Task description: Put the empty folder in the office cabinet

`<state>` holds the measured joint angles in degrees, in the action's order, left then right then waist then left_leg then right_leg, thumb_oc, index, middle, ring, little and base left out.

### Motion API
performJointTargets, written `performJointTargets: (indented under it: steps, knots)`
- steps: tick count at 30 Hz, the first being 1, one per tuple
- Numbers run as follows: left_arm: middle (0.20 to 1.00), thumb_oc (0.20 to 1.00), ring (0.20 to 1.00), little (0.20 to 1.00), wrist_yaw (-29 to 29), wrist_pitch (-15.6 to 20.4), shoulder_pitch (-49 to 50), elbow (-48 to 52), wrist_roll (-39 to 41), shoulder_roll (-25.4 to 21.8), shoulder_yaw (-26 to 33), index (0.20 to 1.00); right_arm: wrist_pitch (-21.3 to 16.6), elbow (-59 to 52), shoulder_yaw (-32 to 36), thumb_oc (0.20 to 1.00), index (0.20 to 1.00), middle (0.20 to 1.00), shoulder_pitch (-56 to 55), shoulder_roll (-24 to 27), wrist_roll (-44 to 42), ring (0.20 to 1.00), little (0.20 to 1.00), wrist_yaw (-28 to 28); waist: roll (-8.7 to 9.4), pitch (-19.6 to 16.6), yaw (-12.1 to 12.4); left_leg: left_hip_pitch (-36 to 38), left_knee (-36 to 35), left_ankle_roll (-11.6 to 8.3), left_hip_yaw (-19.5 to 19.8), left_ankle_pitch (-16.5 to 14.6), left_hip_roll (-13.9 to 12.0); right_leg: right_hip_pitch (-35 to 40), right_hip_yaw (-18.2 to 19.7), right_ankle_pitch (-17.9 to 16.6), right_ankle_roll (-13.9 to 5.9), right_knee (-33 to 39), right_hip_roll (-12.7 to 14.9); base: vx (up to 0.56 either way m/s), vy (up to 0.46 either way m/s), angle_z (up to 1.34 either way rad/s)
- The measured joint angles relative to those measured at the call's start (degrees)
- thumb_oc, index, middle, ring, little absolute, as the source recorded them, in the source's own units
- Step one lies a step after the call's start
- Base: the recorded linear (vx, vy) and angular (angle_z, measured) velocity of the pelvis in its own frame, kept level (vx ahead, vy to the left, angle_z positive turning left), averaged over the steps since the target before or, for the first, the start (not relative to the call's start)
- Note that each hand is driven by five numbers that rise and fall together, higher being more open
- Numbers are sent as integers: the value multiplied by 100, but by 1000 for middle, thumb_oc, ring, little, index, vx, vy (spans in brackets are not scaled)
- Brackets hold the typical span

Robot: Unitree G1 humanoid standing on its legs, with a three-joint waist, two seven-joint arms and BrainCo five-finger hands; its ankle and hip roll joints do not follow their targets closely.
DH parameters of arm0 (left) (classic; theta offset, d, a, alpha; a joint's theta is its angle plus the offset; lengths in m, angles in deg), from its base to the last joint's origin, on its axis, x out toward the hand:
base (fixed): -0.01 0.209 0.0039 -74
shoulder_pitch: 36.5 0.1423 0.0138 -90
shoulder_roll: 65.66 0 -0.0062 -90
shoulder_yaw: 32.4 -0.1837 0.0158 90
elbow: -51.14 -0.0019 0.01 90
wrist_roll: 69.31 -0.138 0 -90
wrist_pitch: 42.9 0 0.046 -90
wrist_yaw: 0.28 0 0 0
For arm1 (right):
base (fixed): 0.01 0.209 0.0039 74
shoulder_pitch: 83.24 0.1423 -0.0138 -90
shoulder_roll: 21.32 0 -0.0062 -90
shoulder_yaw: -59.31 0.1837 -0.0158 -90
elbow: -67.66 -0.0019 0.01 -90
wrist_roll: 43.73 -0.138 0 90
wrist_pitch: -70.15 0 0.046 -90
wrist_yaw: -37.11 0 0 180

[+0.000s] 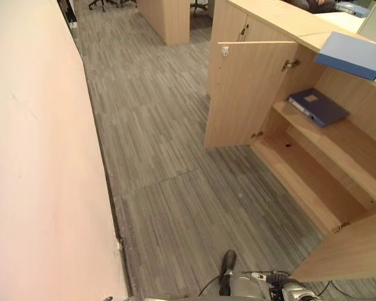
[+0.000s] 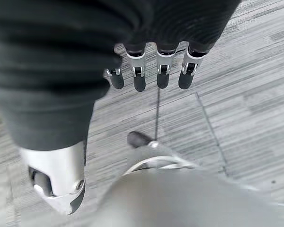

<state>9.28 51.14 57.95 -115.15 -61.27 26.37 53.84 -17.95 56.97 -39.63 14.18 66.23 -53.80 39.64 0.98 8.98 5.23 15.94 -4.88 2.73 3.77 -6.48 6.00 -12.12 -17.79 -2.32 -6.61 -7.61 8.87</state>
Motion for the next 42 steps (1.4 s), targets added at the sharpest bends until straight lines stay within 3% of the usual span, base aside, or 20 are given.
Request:
performJointTargets:
  steps: [1, 4, 9, 12, 13, 15, 17, 20, 21, 23, 25, 27, 29, 33, 35, 37, 38, 40, 41, 42]
  knots:
    - [1000, 1000, 1000, 1000, 1, -5, 86, 28, -5, 34, 110, 1000, 2, 9, 30, 1000, 1000, 1000, -81, -5, 1, 1000, 1000, 0, -28, -67, -11, 111, -2, -86, 15, -156, -231, -86, -149, -83, 127, -349, -88, 388, -327, 23]
    - [1000, 1000, 1000, 1000, 2, -11, 37, -29, -7, 29, 110, 1000, -7, 195, -10, 1000, 1000, 1000, -85, -3, 21, 1000, 1000, -6, -9, -140, -19, 39, 294, -287, 172, -254, -540, 78, -229, 135, 402, -208, -423, 312, -308, 17]
    - [1000, 1000, 1000, 1000, -3, -30, 59, -9, -3, 48, 109, 1000, -7, 30, -181, 1000, 1000, 1000, -266, 152, 17, 1000, 1000, -1, 80, -322, -24, -397, 1245, -498, 231, -363, -730, 642, -119, 55, 875, 587, -810, 168, -249, -2]
    - [1000, 1000, 1000, 1000, -2, 24, -86, 34, 2, 52, 112, 1000, -5, -49, -220, 1000, 1000, 1000, -350, 141, 3, 1000, 1000, -4, 95, -282, -28, -889, 2362, -650, 289, -343, -802, 970, -106, 102, 948, 974, -987, 118, -259, 4]
    - [1000, 1000, 1000, 1000, -11, 15, -90, 12, 5, 55, 112, 1000, -10, -62, -247, 1000, 1000, 1000, -378, 79, 1, 1000, 1000, 0, 216, -217, -13, -1237, 3115, -720, 265, -405, -760, 1150, -69, 91, 945, 1123, -993, 74, -242, -1]
    - [1000, 1000, 1000, 1000, -11, 17, -184, 2, 10, 105, 109, 1000, -20, -44, -246, 1000, 1000, 1000, -350, 93, -1, 1000, 1000, 6, 319, -101, 1, -1858, 4209, -820, 279, -132, -745, 1191, -55, 152, 1039, 1116, -1018, 139, -197, 2]
    - [1000, 1000, 1000, 1000, -12, 17, -217, -1, 11, 95, 113, 1000, -2, -13, -248, 1000, 1000, 1000, -220, 62, -3, 1000, 1000, 26, 473, 121, 34, -2410, 4665, -798, 15, -158, -754, 1259, 18, 198, 1112, 1134, -980, 86, -54, -9]
    - [1000, 1000, 1000, 1000, -21, -27, -194, -28, 10, 98, 107, 1000, -9, -16, -247, 1000, 1000, 1000, -189, 55, -4, 1000, 1000, 34, 597, 226, 28, -2753, 3532, -830, -138, -60, -780, 1288, 57, 194, 1159, 1198, -912, 137, -6, -19]
    - [1000, 1000, 1000, 1000, -21, -31, -215, -19, 8, 98, 105, 1000, -11, -18, -245, 1000, 1000, 1000, -216, 73, -4, 1000, 1000, 24, 599, 235, 31, -2745, 2427, -863, -210, 145, -785, 1388, 112, 210, 1136, 1308, -878, 223, 30, -8]
    - [1000, 1000, 1000, 1000, -20, -32, -281, -43, 7, 99, 102, 1000, -4, 2, -233, 1000, 1000, 1000, -208, 115, -4, 1000, 1000, 37, 469, 333, 49, -2702, 1290, -930, -267, 739, -844, 1441, 92, 203, 1147, 1305, -867, 170, 45, -8]
    - [1000, 1000, 1000, 1000, -16, -26, -275, -33, 8, 88, 104, 1000, -7, 1, -232, 1000, 1000, 1000, -253, 119, -3, 1000, 1000, 44, 338, 312, 51, -2664, 771, -1055, -244, 1065, -950, 1471, 109, 207, 1140, 1305, -891, 235, 77, -17]
    - [1000, 1000, 1000, 1000, -12, -14, -263, -160, 31, 94, 108, 1000, -6, -4, -201, 1000, 1000, 1000, -283, 125, -3, 1000, 1000, 70, 130, 227, 51, -2576, -106, -1169, 271, 1291, -1103, 1544, 242, 263, 1095, 1302, -1013, 303, 129, -19]
    - [1000, 1000, 1000, 1000, -11, -9, -285, -253, 55, 98, 107, 1000, -8, 0, -192, 1000, 1000, 1000, -251, 109, -3, 1000, 1000, 81, 4, 202, 156, -2596, -95, -1298, 804, 1367, -1209, 1600, 495, 280, 1081, 1302, -1062, 277, 172, -53]
    - [1000, 1000, 1000, 1000, -18, -18, -225, -296, 55, 115, 113, 1000, -45, 5, -108, 1000, 1000, 1000, -287, 135, -3, 1000, 1000, 81, -72, 114, 173, -2498, -82, -1262, 773, 1380, -1246, 1759, 739, 398, 909, 1302, -976, 262, 230, -44]
    - [1000, 1000, 1000, 1000, -18, -58, -179, -297, 54, 131, 110, 1000, -50, 2, -112, 1000, 1000, 1000, -448, 135, -1, 1000, 1000, 75, -82, -57, 178, -2448, 544, -1061, 659, 1207, -1212, 1813, 784, 447, 831, 1302, -774, 318, 356, -63]
    - [1000, 1000, 1000, 1000, -17, -61, -196, -290, 53, 178, 110, 1000, -26, 66, -109, 1000, 1000, 1000, -553, 160, 0, 1000, 1000, 73, -156, -252, 146, -2240, 591, -859, 602, 1073, -1191, 1850, 798, 536, 674, 1293, -578, 215, 261, -32]
    - [1000, 1000, 1000, 1000, -14, -62, -206, -288, 54, 207, 104, 1000, -4, 162, -96, 1000, 1000, 1000, -616, 173, 0, 1000, 1000, 73, -179, -344, 100, -2065, 408, -932, 520, 1142, -1134, 1886, 844, 550, 544, 1259, -464, 168, 214, -13]
    - [1000, 1000, 1000, 1000, -1, -3, -231, -94, 53, 200, 81, 1000, 10, 209, -100, 1000, 1000, 1000, -708, 81, 0, 1000, 1000, 42, -67, -431, 82, -1792, 181, -654, 214, 1224, -837, 1867, 934, 530, 404, 1051, -102, 259, 388, -24]
    - [1000, 1000, 1000, 1000, -2, 13, -390, 20, 53, 99, 42, 1000, 12, 208, -96, 1000, 1000, 1000, -708, 15, 2, 1000, 1000, 30, 78, -493, 86, -1650, 136, -375, 113, 1029, -498, 1784, 993, 271, 363, 600, 191, 269, 436, -42]
    - [1000, 1000, 1000, 1000, 14, 9, -371, 18, 56, 66, 50, 1000, 16, 193, -54, 1000, 1000, 1000, -660, 6, 4, 1000, 1000, 16, 128, -532, 132, -1604, 69, -276, -17, 1057, -405, 1668, 924, 536, 237, 286, 365, 186, 330, -45]
